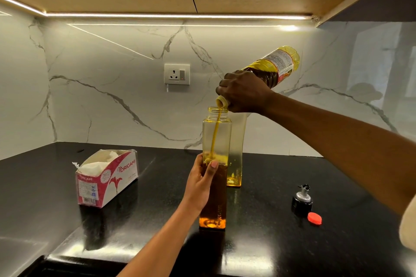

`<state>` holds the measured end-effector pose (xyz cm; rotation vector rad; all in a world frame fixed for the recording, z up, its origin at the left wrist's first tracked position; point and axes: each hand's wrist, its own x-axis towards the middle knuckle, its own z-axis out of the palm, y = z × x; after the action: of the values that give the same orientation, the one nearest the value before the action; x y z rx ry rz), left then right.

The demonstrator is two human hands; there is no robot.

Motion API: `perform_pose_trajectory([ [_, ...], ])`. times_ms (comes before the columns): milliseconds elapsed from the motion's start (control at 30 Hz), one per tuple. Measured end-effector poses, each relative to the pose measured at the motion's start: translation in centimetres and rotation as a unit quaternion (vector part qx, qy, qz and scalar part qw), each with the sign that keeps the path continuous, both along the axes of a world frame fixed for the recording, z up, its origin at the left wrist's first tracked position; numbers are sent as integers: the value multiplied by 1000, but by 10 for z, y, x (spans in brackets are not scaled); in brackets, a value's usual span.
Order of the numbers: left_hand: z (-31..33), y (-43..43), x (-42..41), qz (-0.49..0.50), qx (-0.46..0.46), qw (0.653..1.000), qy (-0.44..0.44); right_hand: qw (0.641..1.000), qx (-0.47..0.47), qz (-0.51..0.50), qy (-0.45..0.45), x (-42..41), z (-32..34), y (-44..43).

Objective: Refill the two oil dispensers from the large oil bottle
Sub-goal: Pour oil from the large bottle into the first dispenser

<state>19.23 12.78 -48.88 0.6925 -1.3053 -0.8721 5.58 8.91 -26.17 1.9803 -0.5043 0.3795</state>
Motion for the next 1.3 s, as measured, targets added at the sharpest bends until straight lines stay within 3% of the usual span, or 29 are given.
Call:
perform_pose_trajectory([
  [967,-3,-1,0,2,13,1000,7,993,60,-40,-95,-1,-6,-6],
  [1300,-2,-1,0,-6,13,1000,16,968,195,-43,-150,-4,-5,0],
])
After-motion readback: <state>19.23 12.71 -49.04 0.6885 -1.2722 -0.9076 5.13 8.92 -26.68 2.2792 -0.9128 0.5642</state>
